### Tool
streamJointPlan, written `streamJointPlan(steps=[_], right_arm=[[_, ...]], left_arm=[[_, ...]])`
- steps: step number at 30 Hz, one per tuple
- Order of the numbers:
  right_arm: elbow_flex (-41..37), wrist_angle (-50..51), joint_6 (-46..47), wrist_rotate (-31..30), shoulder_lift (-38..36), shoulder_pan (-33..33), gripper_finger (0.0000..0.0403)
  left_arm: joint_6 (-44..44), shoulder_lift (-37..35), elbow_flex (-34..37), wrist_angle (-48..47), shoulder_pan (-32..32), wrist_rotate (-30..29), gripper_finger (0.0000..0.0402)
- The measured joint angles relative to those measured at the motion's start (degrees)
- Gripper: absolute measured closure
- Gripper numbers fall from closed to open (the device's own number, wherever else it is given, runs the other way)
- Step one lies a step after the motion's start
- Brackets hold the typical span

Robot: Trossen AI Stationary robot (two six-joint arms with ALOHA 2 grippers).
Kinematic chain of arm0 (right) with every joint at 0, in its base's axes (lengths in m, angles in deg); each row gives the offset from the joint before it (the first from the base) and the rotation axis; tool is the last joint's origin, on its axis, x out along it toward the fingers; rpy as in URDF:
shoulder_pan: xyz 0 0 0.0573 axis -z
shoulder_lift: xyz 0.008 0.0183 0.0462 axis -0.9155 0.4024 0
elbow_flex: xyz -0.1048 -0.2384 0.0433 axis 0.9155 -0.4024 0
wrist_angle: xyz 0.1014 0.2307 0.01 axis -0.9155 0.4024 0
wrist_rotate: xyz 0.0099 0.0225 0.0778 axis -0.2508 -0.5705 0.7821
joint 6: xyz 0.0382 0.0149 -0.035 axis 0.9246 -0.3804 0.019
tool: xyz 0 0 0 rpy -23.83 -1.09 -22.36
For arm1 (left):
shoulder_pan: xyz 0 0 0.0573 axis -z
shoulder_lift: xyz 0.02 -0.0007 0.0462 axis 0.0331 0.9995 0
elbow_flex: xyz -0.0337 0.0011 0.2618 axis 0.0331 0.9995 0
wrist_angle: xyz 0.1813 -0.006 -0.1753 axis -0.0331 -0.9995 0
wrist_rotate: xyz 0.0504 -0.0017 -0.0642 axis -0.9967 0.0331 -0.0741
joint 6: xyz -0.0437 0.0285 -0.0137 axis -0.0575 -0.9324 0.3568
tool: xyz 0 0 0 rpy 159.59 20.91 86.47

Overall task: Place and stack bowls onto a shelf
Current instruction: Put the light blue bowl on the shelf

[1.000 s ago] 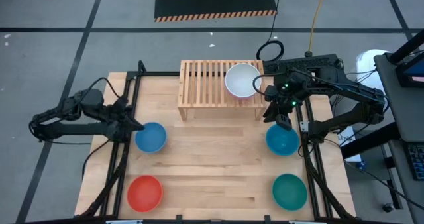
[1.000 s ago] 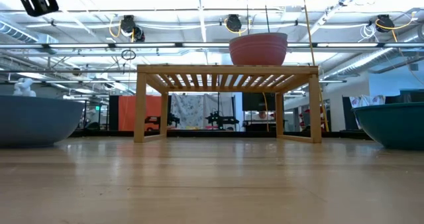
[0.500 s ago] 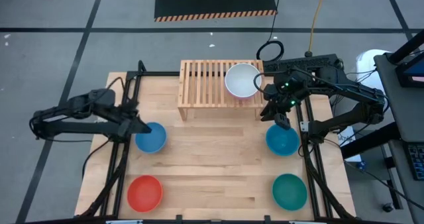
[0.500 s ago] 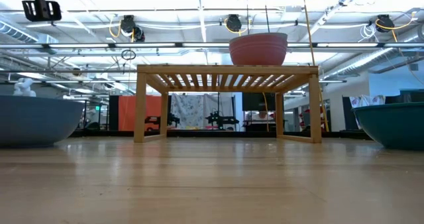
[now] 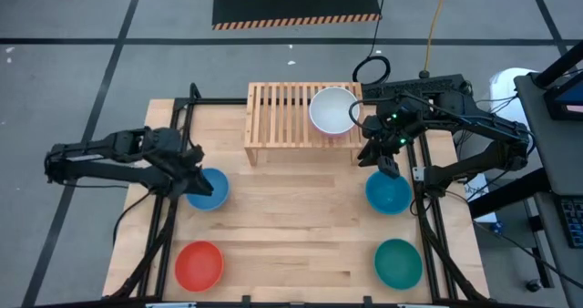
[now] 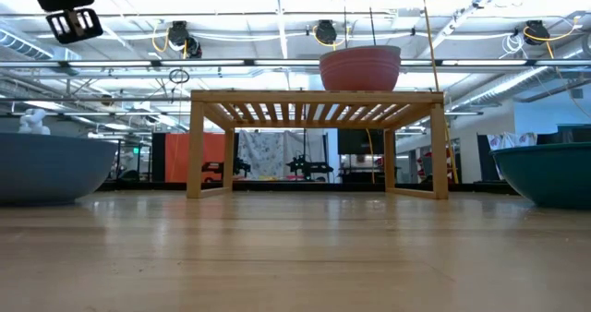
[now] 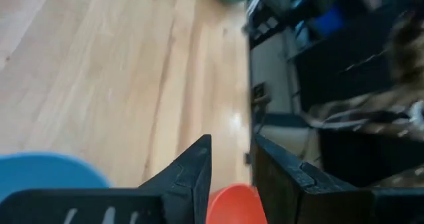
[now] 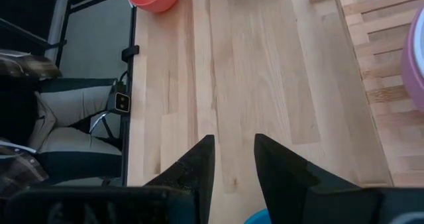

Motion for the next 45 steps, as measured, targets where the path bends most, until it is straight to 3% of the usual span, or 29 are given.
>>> streamJointPlan(steps=[11,21,31,45], right_arm=[[0.00,0.00,-0.42,0.00,0.00,0.01,0.0301],[0.00,0.00,-0.44,0.00,0.00,0.02,0.0301],[0.00,0.00,-0.44,0.00,0.00,0.02,0.0301],[0.00,-0.02,-0.44,0.00,0.00,0.02,0.0301]], left_arm=[[-2.79,5.90,0.04,-18.35,8.50,-15.86,0.0291],[-0.33,12.80,0.04,-18.40,16.99,-17.16,0.0291],[-4.14,20.21,0.04,-17.61,26.26,-23.16,0.0291],[-4.02,27.06,0.04,-15.25,29.66,-26.71,0.0291]])
